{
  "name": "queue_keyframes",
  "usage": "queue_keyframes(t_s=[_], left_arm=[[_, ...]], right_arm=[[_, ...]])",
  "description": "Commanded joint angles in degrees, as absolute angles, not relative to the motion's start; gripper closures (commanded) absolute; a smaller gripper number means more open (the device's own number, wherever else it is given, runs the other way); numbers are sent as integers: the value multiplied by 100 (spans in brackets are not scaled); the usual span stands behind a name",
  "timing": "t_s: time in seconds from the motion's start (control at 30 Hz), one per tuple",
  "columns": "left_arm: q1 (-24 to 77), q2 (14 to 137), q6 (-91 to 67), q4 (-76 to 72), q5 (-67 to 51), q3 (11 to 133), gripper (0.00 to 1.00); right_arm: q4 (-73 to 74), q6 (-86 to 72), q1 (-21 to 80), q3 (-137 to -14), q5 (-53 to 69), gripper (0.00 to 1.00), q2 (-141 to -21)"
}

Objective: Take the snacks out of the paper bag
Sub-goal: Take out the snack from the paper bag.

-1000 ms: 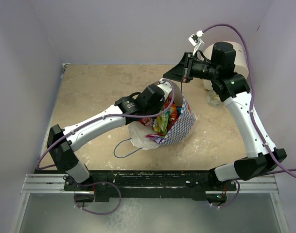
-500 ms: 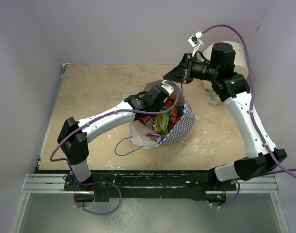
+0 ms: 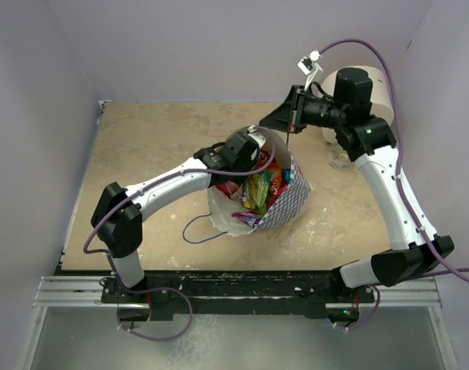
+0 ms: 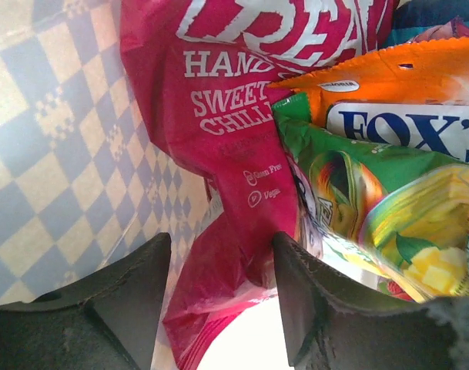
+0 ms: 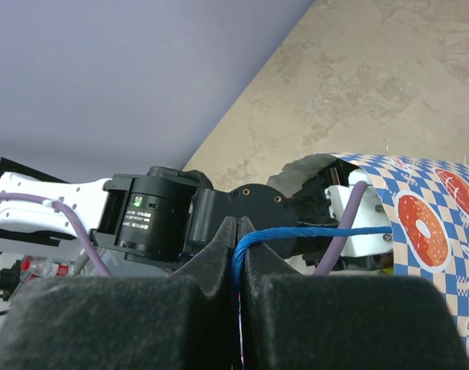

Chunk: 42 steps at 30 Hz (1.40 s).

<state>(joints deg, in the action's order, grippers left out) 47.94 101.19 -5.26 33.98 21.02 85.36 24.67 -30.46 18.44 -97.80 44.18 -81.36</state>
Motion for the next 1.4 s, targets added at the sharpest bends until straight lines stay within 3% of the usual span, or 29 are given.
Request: queue_keyframes(t_s=[0.0, 0.33, 0.8, 1.37], left_arm=[[4734, 10323, -238, 3062, 1950, 8611, 40], [4658, 10257, -412, 3049, 941, 8347, 41], [4649, 9840, -592, 3845, 1034, 8665, 99], [4697, 9010, -1350, 5818, -903, 10755, 100]], right_arm=[[2215, -2997, 1854, -9964, 4494, 100, -7787], [2293, -2920, 1829, -10001, 4432, 100, -7765], [2373, -2892, 1811, -9988, 4049, 100, -7719], [2676, -2660, 1746, -10008, 2621, 100, -7564]])
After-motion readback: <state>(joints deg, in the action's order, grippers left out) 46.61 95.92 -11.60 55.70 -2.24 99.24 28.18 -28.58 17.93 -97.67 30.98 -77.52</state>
